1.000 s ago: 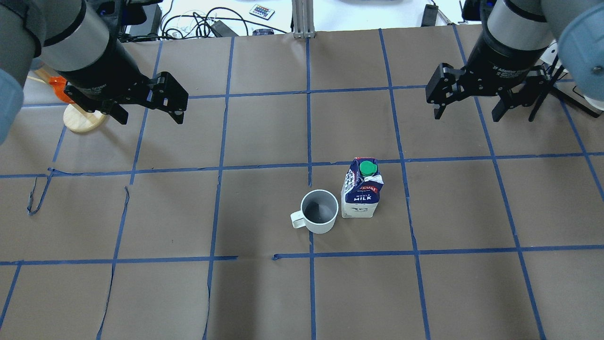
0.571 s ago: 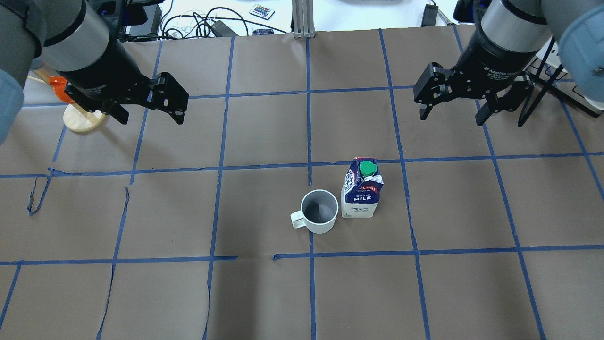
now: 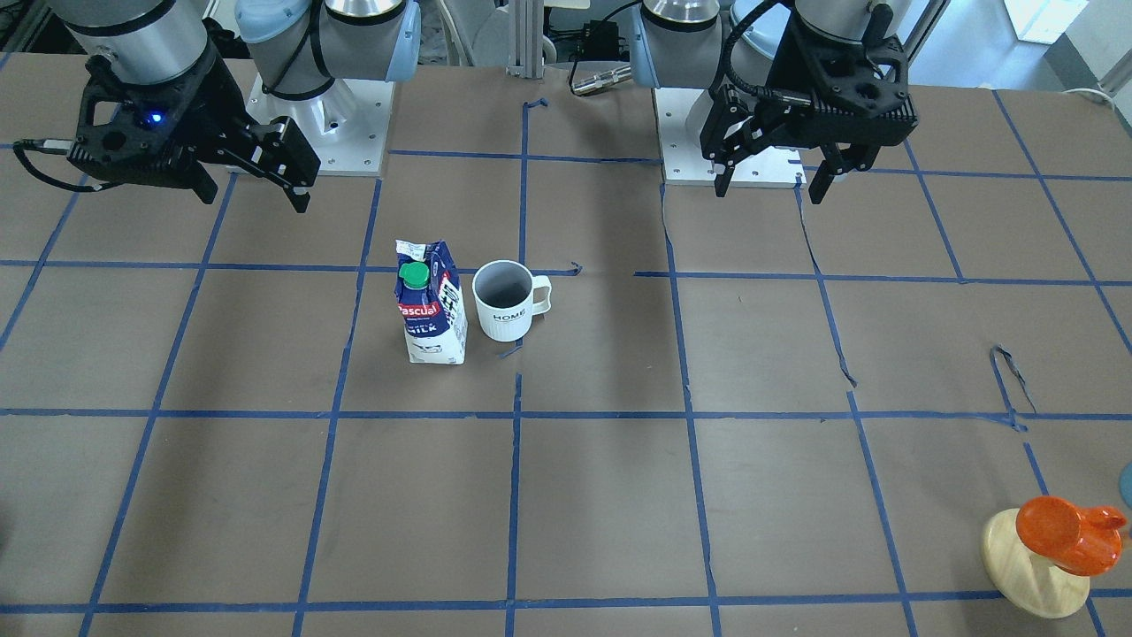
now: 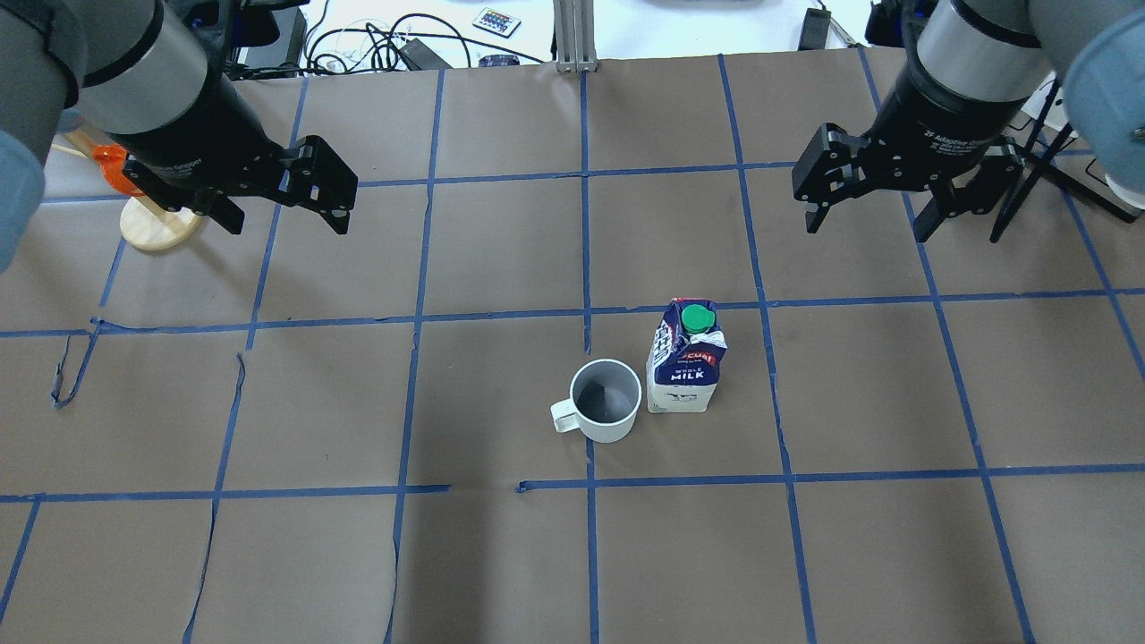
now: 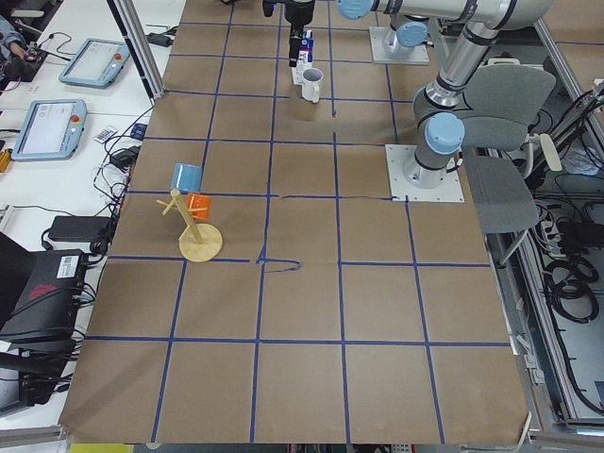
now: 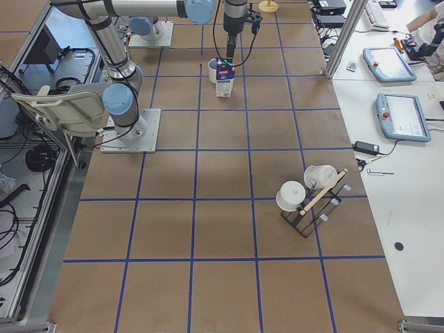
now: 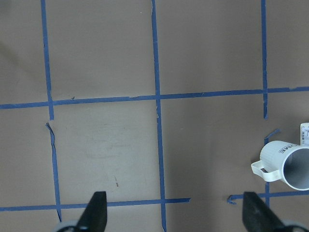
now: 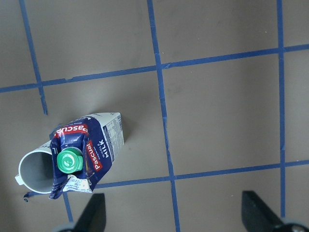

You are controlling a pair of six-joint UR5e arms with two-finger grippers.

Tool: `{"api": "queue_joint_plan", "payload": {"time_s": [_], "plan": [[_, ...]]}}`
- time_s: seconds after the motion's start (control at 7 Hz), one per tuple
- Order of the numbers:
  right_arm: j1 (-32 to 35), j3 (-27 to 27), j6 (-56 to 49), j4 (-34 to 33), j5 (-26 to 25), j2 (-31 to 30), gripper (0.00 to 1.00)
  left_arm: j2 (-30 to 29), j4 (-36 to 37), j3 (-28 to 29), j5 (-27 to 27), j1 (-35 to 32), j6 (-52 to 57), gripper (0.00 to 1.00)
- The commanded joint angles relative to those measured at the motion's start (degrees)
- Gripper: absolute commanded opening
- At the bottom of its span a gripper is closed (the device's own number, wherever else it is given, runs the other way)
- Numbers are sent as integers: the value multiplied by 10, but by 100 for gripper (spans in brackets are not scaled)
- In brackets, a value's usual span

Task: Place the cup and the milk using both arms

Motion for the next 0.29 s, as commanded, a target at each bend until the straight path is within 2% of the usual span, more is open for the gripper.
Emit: {"api": "queue_joint_plan", "payload": {"time_s": [0.0,0.14], "plan": [[6,-3,2,7,-10,-4,100,0,0,0,0,0,0,100],[8,-2,2,8,-9,-4,100,0,0,0,0,0,0,100]]}}
